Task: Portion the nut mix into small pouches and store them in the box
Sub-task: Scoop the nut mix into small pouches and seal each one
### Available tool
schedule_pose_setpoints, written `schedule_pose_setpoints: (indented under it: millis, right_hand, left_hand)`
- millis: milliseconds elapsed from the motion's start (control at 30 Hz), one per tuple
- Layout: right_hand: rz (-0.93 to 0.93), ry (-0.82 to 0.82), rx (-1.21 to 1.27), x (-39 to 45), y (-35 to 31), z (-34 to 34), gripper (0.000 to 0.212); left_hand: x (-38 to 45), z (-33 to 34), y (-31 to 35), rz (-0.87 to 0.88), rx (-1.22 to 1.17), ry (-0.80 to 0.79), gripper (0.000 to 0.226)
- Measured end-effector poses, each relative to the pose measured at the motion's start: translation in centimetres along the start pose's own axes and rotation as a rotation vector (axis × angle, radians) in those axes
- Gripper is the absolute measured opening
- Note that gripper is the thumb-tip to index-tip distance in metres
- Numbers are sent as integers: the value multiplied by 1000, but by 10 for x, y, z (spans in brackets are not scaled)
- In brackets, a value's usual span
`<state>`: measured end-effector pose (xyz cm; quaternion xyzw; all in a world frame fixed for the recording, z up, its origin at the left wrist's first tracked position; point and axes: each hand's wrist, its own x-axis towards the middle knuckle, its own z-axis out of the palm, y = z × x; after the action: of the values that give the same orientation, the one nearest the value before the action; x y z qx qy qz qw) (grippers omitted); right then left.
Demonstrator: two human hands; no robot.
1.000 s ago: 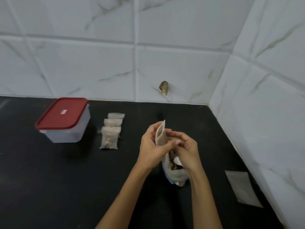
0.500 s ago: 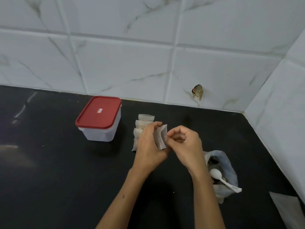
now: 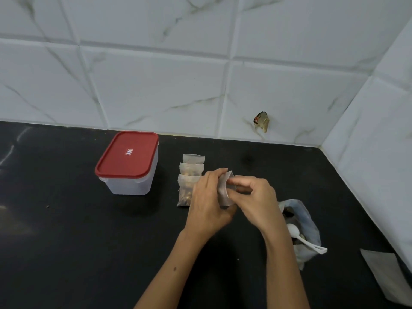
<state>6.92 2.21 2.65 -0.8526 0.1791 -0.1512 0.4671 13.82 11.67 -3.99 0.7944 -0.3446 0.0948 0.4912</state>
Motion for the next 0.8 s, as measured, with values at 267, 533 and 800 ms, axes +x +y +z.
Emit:
schedule_pose_setpoints:
  millis: [267, 533, 800]
  right_hand:
    - [104, 89, 168, -7, 20, -33, 20]
    - [508, 151, -396, -22, 86, -97, 16]
    - [563, -54, -600, -33, 119, -99, 24]
  left_hand:
    - [-7, 32, 21, -118, -77, 24, 58]
    - [-13, 70, 43, -350, -163, -77, 59]
    - [-24, 111, 58, -614, -190, -155, 64]
